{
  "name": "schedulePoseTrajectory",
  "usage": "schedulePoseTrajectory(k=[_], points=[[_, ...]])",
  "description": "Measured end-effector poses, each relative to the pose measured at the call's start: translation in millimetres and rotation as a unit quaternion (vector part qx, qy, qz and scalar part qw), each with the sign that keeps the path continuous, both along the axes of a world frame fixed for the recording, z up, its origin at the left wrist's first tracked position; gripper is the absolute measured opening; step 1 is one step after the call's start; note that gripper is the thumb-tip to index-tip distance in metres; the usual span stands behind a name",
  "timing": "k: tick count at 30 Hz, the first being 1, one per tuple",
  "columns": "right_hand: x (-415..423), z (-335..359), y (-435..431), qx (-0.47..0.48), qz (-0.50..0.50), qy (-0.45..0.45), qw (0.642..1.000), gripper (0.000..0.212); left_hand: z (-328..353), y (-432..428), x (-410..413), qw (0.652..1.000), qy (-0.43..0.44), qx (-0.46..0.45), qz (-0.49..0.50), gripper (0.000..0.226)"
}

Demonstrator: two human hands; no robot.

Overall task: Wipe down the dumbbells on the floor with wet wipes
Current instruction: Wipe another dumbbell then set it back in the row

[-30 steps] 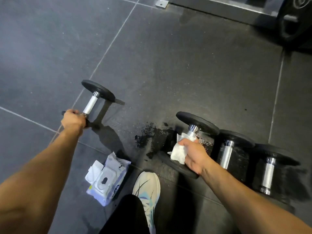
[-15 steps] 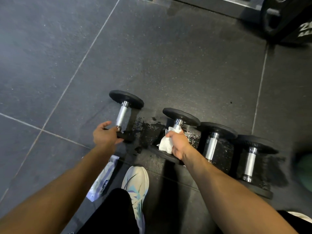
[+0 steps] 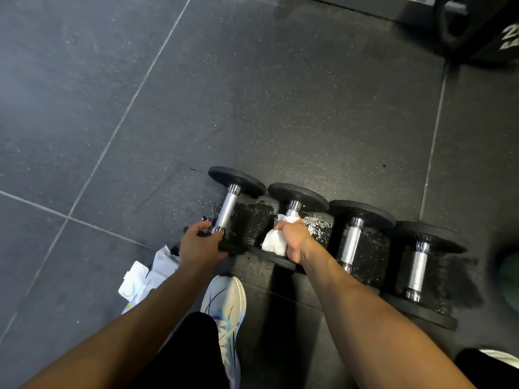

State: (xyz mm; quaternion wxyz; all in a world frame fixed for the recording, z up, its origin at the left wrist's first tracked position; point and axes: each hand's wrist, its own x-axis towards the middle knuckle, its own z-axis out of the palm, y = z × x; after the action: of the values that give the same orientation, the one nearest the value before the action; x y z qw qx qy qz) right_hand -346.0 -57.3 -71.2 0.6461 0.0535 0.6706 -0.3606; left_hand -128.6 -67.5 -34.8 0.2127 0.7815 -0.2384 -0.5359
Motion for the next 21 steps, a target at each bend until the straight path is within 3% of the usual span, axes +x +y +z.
schedulePoseTrajectory(k=[4, 8, 11, 15, 21], points=[[2, 3, 2, -0.004, 0.072, 0.081, 0.994, 0.041, -38, 3, 18, 0.999, 0.029, 0.012, -0.02, 0.058], [-2, 21, 8, 0.001, 0.129, 0.163, 0.978, 0.028, 25, 1, 1, 0.997, 0.022, 0.016, -0.067, 0.047], [-15, 44, 12, 0.004, 0.132, 0.181, 0.975, 0.03, 53, 0, -5, 0.994, 0.023, 0.034, -0.101, 0.04], [-35, 74, 23, -0.023, 0.109, 0.2, 0.974, 0.011, 66, -1, 1, 0.987, -0.006, 0.046, -0.156, 0.047], [-50, 118, 39, -0.041, 0.13, 0.21, 0.968, 0.022, 85, 1, 4, 0.975, -0.041, 0.04, -0.214, 0.046]])
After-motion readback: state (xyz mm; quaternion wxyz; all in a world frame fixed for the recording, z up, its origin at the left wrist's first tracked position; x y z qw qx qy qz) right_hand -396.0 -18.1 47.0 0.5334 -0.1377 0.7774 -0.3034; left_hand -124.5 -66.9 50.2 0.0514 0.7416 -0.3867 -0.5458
